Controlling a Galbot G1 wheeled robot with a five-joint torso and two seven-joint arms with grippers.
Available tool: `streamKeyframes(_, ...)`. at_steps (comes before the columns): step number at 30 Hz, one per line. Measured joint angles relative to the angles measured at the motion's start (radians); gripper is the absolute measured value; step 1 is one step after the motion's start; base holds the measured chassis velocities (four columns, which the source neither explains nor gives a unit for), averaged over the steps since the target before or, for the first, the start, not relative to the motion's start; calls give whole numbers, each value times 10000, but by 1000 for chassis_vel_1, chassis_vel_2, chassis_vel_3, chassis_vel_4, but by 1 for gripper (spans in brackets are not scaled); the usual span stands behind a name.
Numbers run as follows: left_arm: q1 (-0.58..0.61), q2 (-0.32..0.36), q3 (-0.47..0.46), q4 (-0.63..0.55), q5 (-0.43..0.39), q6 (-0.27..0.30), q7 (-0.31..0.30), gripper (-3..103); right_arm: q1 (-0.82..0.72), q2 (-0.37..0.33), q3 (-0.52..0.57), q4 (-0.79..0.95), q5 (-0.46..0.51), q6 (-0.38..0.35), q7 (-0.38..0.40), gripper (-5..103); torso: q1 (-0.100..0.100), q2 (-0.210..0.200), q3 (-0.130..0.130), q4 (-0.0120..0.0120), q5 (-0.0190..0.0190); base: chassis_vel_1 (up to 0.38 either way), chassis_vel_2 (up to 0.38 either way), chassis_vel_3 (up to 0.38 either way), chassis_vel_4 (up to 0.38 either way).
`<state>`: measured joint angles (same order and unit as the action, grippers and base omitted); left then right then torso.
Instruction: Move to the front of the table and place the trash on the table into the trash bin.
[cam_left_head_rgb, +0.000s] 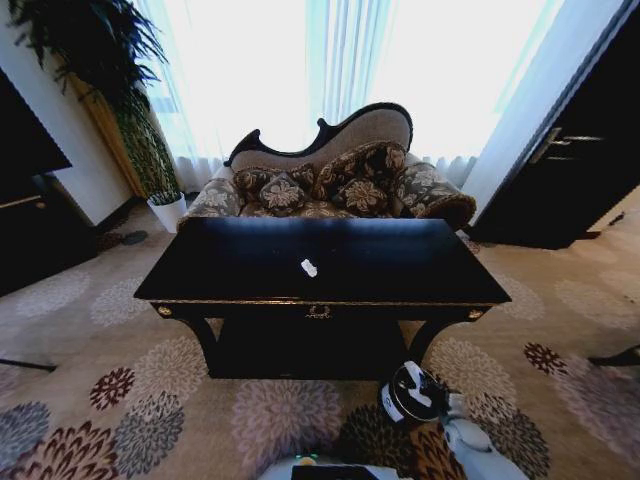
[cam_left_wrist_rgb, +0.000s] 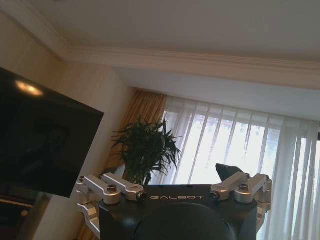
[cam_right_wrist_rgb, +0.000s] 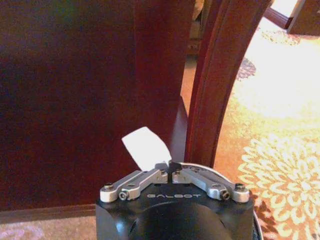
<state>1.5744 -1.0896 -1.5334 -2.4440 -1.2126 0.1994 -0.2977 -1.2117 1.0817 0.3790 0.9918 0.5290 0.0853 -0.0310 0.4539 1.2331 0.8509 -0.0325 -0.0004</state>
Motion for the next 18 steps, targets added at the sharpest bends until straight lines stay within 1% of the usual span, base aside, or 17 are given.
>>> streamKeyframes(3,-2,75,-30,-39,72,0,1,100,286,-38,-232,-227,140,-213,120,0,0,0,0,1,2,0,0,0,0)
streamKeyframes(7,28,114,-99,-68,71,3,2,100,493,-67,-324,-517,230,-261,46,0,0,0,1,0,2,0,0,0,0)
streamKeyframes(10,70,139,-154,-68,66,3,16,100,671,-113,-398,-844,559,-276,-401,0,0,0,0,0,1,0,0,0,0)
streamKeyframes(13,88,127,-133,-58,101,3,35,100,718,-87,-445,-1028,721,-373,-598,0,0,0,0,1,1,0,0,0,0)
streamKeyframes(15,68,144,-63,56,532,-20,148,100,735,39,-474,-1231,503,-418,-643,0,0,0,0,-1,2,0,0,0,0)
streamKeyframes(17,65,177,-64,78,666,-40,200,100,782,88,-483,-1333,406,-418,-610,0,0,0,1,-2,4,0,0,0,0)
streamKeyframes(18,80,239,-105,79,739,-54,236,100,879,137,-495,-1438,343,-422,-467,0,0,0,0,-2,3,0,0,0,0)
